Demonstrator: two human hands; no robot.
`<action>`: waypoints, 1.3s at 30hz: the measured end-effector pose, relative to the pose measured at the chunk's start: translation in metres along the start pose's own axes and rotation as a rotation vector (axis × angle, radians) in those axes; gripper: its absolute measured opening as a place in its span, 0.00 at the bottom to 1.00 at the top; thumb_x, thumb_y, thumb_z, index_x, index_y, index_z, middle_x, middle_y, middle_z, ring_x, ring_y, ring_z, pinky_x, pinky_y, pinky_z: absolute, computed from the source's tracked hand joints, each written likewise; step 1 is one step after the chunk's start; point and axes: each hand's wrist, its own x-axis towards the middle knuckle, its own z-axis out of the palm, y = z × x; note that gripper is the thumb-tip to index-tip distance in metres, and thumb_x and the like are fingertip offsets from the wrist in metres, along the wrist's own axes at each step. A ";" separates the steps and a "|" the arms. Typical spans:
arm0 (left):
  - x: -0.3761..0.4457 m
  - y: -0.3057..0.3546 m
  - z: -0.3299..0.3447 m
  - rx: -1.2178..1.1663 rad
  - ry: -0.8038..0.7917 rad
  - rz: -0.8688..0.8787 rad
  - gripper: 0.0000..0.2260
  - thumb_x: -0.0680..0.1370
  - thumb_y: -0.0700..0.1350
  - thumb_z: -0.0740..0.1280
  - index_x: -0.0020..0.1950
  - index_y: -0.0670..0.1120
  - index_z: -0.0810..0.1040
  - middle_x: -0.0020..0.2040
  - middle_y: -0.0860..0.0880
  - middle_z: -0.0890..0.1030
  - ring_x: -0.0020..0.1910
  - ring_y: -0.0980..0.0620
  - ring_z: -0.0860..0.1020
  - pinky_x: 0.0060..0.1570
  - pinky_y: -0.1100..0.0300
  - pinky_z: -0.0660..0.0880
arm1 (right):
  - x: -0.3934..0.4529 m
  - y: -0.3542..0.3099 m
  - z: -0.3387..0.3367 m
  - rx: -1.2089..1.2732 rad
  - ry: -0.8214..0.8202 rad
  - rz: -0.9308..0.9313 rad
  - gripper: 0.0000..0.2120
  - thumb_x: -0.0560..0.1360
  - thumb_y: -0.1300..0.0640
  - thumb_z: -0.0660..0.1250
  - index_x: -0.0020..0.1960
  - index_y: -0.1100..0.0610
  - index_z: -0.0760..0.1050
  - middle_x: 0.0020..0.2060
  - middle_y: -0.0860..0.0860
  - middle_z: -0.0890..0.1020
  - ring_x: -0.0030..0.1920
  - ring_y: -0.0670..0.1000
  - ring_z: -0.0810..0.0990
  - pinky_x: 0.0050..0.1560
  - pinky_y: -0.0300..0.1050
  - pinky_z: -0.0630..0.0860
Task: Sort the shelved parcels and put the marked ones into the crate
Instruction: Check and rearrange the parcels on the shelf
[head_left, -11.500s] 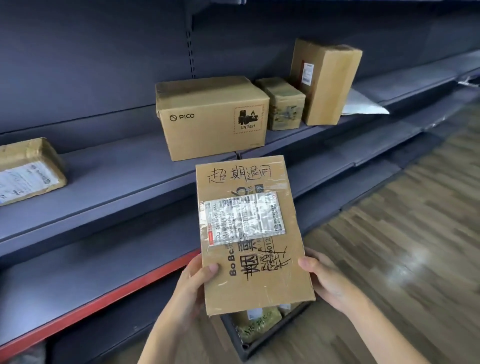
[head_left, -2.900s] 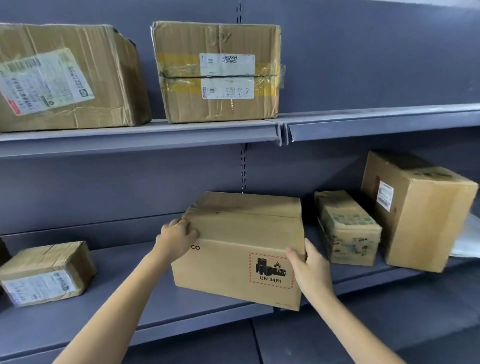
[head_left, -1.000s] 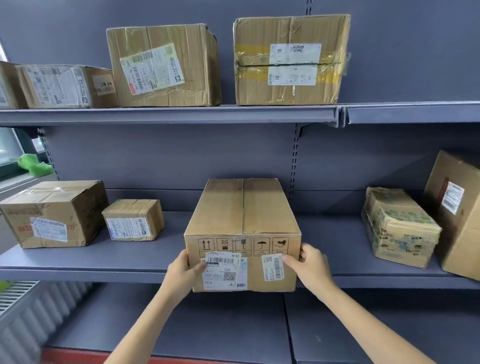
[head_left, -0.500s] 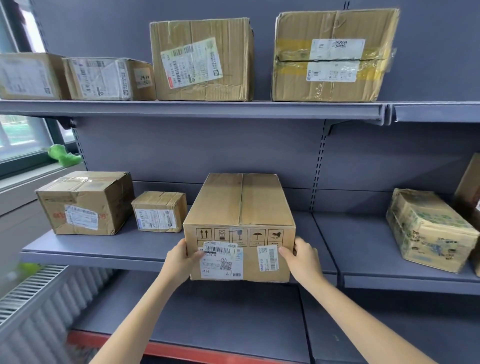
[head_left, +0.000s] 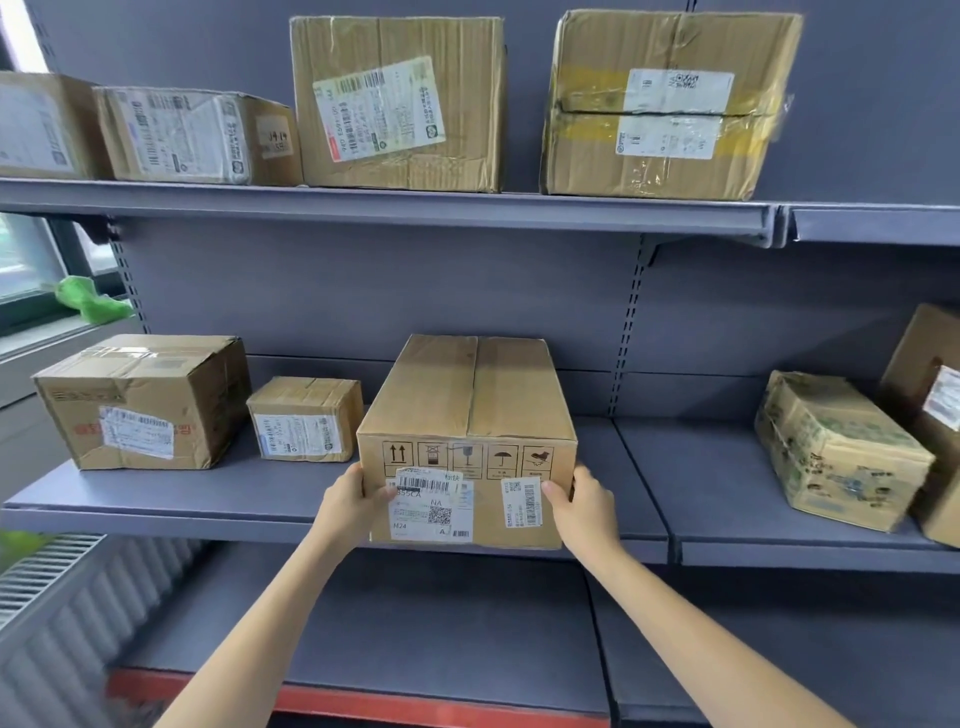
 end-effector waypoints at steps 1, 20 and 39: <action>0.001 0.000 0.000 -0.010 -0.001 -0.004 0.13 0.77 0.39 0.65 0.60 0.41 0.73 0.59 0.43 0.79 0.53 0.46 0.76 0.55 0.50 0.75 | -0.001 0.000 0.001 0.005 0.006 -0.003 0.16 0.78 0.56 0.61 0.63 0.61 0.69 0.61 0.56 0.77 0.62 0.56 0.75 0.57 0.47 0.73; -0.054 -0.061 0.043 0.082 -0.077 -0.191 0.11 0.72 0.44 0.68 0.53 0.43 0.77 0.50 0.46 0.80 0.55 0.42 0.75 0.49 0.57 0.66 | -0.046 0.053 -0.002 0.339 -0.105 0.133 0.24 0.76 0.61 0.65 0.70 0.62 0.64 0.68 0.56 0.72 0.67 0.52 0.71 0.63 0.38 0.66; -0.119 0.074 0.177 0.191 -0.328 0.175 0.22 0.76 0.42 0.65 0.70 0.43 0.66 0.68 0.45 0.73 0.67 0.47 0.71 0.64 0.59 0.67 | -0.045 0.141 -0.134 0.154 -0.100 0.122 0.21 0.76 0.59 0.64 0.68 0.58 0.67 0.66 0.53 0.72 0.67 0.52 0.70 0.62 0.41 0.66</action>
